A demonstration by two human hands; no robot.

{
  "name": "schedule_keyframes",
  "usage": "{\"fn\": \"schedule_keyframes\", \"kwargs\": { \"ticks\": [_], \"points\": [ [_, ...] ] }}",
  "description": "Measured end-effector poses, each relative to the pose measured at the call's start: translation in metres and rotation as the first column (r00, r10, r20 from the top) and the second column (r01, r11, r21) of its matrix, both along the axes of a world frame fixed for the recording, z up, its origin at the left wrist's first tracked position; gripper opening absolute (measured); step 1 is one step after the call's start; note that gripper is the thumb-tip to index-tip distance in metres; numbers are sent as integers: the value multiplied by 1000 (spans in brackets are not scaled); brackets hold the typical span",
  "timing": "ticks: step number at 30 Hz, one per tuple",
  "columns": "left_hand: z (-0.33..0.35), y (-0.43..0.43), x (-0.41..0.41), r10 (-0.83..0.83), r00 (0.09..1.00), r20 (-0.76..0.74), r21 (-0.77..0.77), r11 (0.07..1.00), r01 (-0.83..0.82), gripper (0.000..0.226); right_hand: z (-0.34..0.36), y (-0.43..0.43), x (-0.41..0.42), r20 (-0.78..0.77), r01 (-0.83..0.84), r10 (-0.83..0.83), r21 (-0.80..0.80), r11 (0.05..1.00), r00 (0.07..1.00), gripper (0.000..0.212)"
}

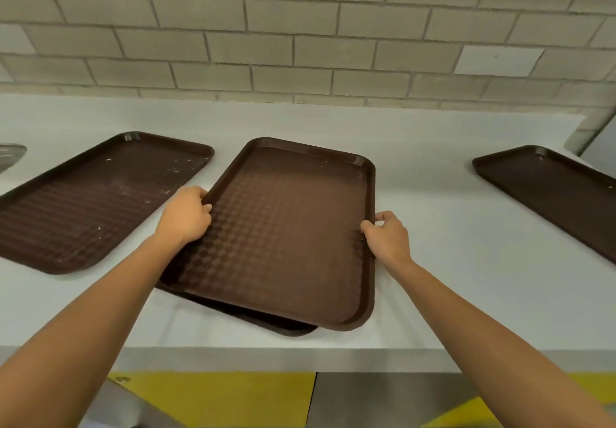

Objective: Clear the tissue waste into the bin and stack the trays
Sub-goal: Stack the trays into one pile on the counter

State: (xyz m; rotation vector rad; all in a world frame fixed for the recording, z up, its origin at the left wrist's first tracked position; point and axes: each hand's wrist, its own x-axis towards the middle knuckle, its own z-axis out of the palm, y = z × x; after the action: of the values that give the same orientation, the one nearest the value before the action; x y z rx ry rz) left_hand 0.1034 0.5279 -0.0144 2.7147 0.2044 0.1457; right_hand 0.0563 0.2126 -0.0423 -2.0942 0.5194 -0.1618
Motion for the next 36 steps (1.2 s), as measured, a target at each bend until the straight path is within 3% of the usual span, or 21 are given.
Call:
{"fn": "schedule_keyframes", "kwargs": {
  "ticks": [8, 14, 23, 36],
  "points": [
    [-17, 34, 18, -89, 995, -40, 33, 995, 90, 35, -8, 31, -7, -17, -61, 60, -77, 995, 998, 44],
    [-27, 41, 24, -65, 995, -81, 32, 997, 68, 34, -11, 43, -8, -19, -94, 92, -141, 986, 996, 46],
    [-36, 40, 26, -62, 995, -75, -91, 994, 55, 34, -17, 46, -6, -73, -101, 83, -292, 951, 994, 49],
    [-35, 25, 23, -97, 992, -83, -71, 993, 91, 45, -24, 37, 1, -36, -32, 27, -153, 988, 999, 46]
  ]
}}
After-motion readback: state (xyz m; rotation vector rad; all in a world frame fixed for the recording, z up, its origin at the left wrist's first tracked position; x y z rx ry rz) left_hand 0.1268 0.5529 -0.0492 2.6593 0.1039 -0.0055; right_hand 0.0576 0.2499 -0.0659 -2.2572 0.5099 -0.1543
